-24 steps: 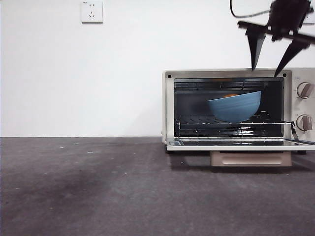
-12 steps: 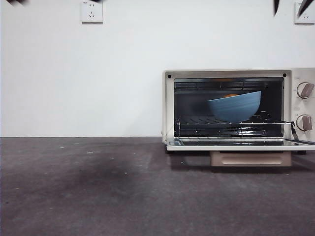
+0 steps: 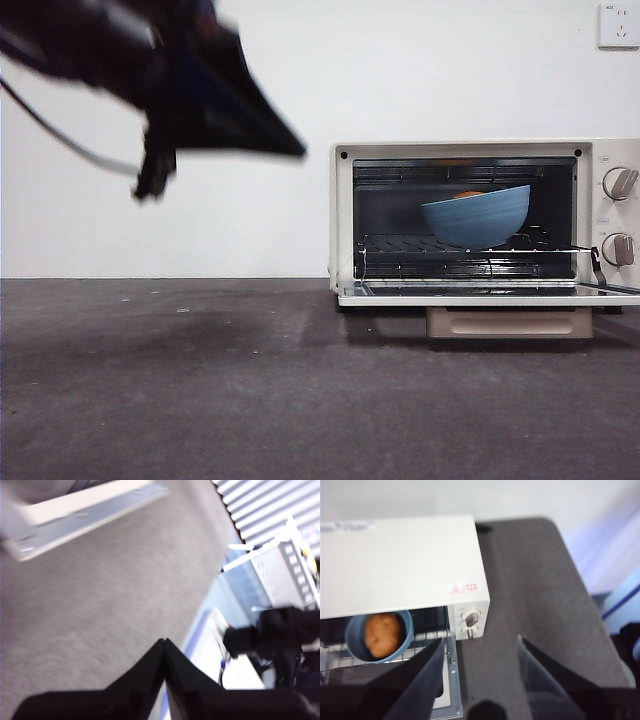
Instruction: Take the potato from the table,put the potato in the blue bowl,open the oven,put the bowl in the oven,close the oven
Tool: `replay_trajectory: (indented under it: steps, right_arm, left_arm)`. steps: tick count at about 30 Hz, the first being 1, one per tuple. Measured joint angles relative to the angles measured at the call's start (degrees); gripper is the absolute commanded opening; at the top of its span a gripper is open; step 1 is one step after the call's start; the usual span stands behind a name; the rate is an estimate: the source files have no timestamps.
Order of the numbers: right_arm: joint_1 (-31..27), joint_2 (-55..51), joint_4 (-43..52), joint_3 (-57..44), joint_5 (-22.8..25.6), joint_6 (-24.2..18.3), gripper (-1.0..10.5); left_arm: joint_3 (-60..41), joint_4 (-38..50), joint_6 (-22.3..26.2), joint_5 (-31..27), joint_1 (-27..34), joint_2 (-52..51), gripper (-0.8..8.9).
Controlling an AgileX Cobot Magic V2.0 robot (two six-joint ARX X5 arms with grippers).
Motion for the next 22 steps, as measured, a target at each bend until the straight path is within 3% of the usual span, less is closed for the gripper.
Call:
replay_trajectory:
  steps: [3, 5, 13, 22]
  right_arm:
    - [0.0, -4.3, -0.5, 0.0, 0.0, -1.7, 0.9]
    - [0.0, -6.8, -0.8, 0.0, 0.0, -3.1, 0.6]
    - [0.0, -14.5, -0.9, -0.9, -0.5, -5.2, 0.4]
    - [0.0, -23.7, -0.9, -7.3, -1.7, -5.5, -0.1]
  left_arm:
    - [2.9, 0.7, -3.3, -0.1, 0.5, 6.2, -0.07]
    - [4.9, 1.1, -4.7, 0.0, 0.5, 9.6, -0.07]
    - [11.4, 1.5, -10.8, -2.7, 0.5, 19.8, -0.07]
    - [11.6, 2.3, -16.6, -9.0, 0.6, 22.1, -0.06]
